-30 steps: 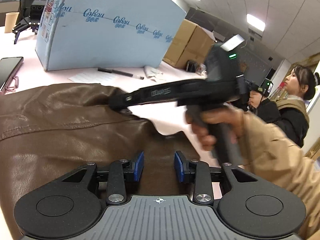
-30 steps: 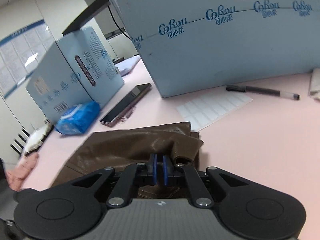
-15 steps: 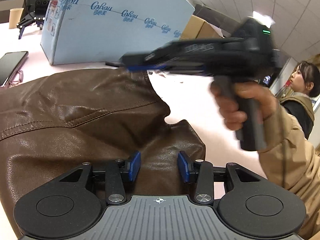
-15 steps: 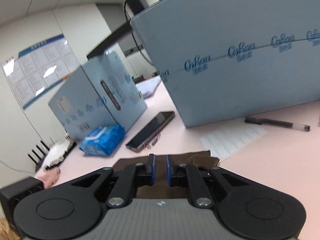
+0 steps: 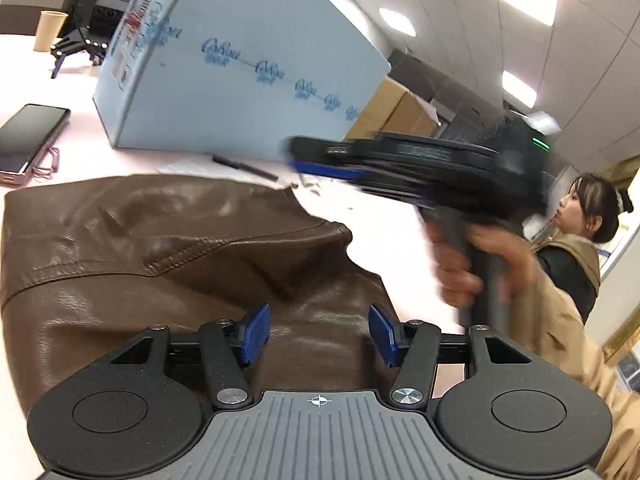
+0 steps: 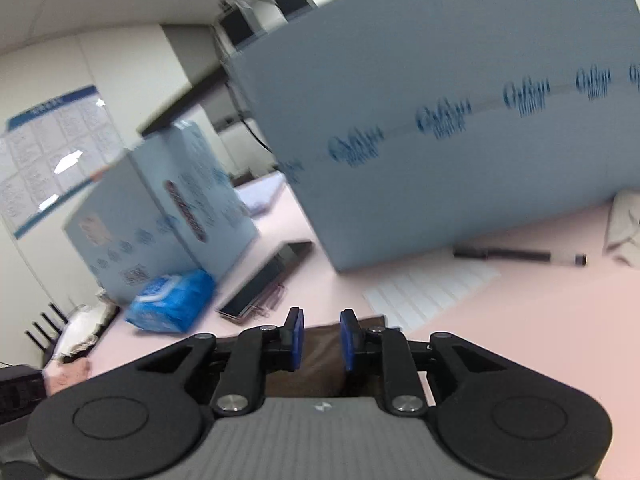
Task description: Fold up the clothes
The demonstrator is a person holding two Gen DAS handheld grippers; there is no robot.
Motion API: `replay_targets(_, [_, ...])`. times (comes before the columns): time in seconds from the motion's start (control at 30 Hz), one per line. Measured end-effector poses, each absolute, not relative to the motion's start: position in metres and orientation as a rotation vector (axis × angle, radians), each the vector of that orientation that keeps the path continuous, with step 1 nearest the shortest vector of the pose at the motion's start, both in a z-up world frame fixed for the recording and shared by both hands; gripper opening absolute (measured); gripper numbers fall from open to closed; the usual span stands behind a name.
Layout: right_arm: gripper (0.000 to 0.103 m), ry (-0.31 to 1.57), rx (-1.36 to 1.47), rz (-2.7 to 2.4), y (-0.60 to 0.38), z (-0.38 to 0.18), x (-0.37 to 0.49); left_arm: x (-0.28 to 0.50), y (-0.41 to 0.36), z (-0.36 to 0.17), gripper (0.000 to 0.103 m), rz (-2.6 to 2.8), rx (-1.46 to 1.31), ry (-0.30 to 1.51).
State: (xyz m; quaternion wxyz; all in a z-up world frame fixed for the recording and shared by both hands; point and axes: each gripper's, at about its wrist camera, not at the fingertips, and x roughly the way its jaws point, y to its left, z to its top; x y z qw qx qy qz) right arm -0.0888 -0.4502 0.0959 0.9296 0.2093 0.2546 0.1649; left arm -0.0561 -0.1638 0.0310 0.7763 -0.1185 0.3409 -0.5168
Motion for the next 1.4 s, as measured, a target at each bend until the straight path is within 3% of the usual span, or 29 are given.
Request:
replay_targets(0.13, [0.029, 0.477, 0.391, 0.419, -0.446, 0.108, -0.141, -0.055, -0.149, 0.033, 0.055, -1.097, -0.297, 0.716])
replay_targets(0.27, [0.031, 0.553, 0.419, 0.488, -0.435, 0.099, -0.181, -0.058, -0.128, 0.039, 0.056, -1.071, -0.316, 0.684])
replay_targets(0.4, [0.044, 0.669, 0.525, 0.508, -0.425, 0.084, -0.205, -0.053, -0.123, 0.037, 0.057, -1.052, -0.315, 0.691])
replay_targets(0.77, [0.048, 0.867, 1.077, 0.469, -0.43, 0.025, -0.174, -0.054, -0.123, 0.02, 0.057, -1.013, -0.237, 0.703])
replay_targets(0.87, [0.044, 0.817, 1.009, 0.446, -0.421, 0.034, -0.172, -0.053, -0.123, 0.017, 0.057, -1.012, -0.239, 0.705])
replay_targets(0.93, [0.025, 0.766, 0.983, 0.456, -0.417, 0.039, -0.172, -0.053, -0.121, 0.018, 0.057, -1.014, -0.245, 0.701])
replay_targets(1.03, [0.015, 0.568, 0.821, 0.46, -0.409, 0.057, -0.181, -0.052, -0.119, 0.019, 0.057, -1.014, -0.255, 0.697])
replay_targets(1.2, [0.01, 0.425, 0.483, 0.36, -0.387, 0.049, -0.176, -0.05, -0.116, 0.015, 0.057, -1.007, -0.269, 0.706])
replay_targets(1.37, [0.013, 0.479, 0.593, 0.387, -0.402, 0.052, -0.177, -0.057, -0.113, 0.02, 0.057, -1.051, -0.287, 0.695])
replay_targets(1.4, [0.019, 0.506, 0.635, 0.396, -0.407, 0.053, -0.178, -0.058, -0.114, 0.021, 0.057, -1.053, -0.277, 0.694])
